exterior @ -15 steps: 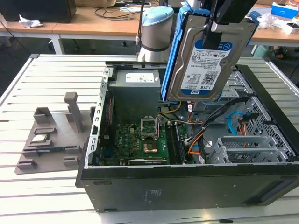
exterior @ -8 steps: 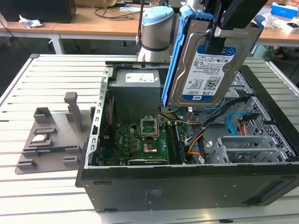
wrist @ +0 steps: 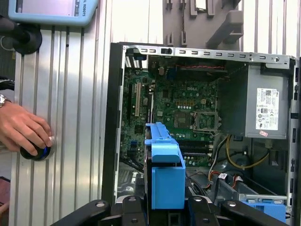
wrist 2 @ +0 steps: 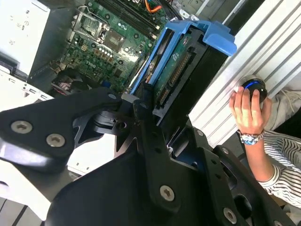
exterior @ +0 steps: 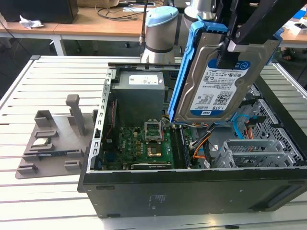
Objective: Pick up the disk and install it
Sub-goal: 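Pick up the disk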
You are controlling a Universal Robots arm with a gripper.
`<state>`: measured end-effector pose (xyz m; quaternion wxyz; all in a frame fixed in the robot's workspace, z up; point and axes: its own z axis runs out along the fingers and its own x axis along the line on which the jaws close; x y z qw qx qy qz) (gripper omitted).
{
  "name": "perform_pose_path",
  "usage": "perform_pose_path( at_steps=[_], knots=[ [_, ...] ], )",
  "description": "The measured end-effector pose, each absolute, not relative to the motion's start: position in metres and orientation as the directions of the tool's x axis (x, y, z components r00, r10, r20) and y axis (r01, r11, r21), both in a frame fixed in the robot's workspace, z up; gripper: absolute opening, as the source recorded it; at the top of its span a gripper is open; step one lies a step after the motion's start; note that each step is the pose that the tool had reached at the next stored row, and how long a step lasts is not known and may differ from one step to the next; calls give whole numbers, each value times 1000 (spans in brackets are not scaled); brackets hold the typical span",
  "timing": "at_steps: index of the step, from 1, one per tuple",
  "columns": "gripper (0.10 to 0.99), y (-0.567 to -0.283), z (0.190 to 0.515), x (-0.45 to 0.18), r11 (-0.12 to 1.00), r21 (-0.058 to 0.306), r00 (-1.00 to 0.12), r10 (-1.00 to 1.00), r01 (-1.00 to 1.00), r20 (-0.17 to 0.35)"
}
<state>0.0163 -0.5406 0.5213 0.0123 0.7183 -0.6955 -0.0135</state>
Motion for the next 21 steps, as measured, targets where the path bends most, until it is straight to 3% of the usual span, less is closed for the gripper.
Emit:
perform_pose_path(
  at_steps=[21],
  knots=[
    [365, -543, 490, 20, 0, 37, -1, -1000, -999, -2]
  ],
)
